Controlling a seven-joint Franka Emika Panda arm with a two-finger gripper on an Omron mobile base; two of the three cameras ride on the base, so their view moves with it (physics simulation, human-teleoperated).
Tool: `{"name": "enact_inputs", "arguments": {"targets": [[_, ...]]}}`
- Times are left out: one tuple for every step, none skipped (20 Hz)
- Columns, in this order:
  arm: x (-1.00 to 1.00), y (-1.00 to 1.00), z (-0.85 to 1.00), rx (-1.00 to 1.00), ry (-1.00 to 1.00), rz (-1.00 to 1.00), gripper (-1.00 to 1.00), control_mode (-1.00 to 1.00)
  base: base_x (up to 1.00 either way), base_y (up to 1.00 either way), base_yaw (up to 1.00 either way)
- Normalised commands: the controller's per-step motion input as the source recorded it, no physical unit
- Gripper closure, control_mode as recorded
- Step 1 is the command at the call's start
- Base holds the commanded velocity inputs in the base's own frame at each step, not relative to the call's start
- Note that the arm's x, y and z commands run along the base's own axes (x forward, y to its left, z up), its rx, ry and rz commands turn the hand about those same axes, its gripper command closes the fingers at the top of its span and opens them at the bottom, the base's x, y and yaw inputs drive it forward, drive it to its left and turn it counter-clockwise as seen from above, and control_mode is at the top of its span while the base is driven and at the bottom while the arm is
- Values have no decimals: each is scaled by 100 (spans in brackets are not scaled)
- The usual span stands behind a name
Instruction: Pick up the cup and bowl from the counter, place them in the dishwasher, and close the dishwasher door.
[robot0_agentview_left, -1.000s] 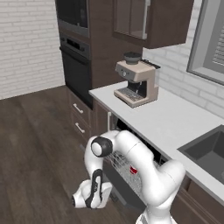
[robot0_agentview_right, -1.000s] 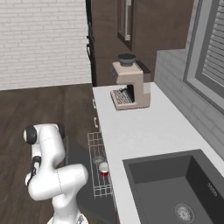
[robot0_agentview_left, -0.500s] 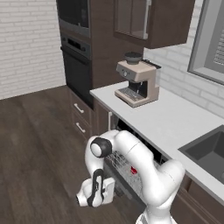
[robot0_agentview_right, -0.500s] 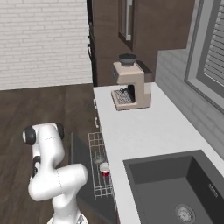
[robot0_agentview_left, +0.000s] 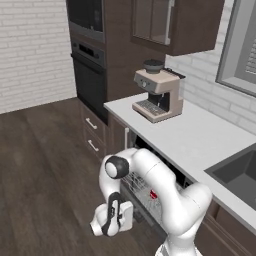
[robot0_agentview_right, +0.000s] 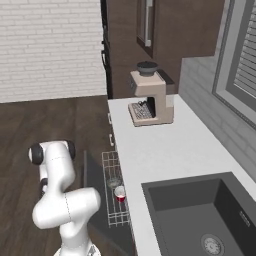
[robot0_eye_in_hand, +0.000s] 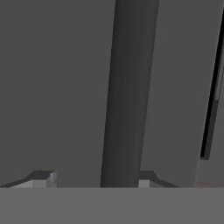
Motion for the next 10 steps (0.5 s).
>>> {"name": "enact_inputs", "arguments": {"targets": [[15, -100, 0, 0, 0, 3, -100, -100, 0, 0, 0], [10, -100, 0, 0, 0, 3, -100, -100, 0, 0, 0], [16, -100, -1, 0, -2, 5, -100, -100, 0, 0, 0], [29, -100, -4, 0, 0, 7, -100, -100, 0, 0, 0], [20, -100, 0, 0, -3, 5, -100, -100, 0, 0, 0], [21, -100, 0, -1, -1, 1, -100, -100, 0, 0, 0], [21, -100, 0, -3, 0, 0, -100, -100, 0, 0, 0], [25, -100, 0, -2, 0, 0, -100, -100, 0, 0, 0], [26, -100, 0, -1, 0, 0, -100, -100, 0, 0, 0], [31, -100, 0, -1, 0, 0, -100, -100, 0, 0, 0]]}}
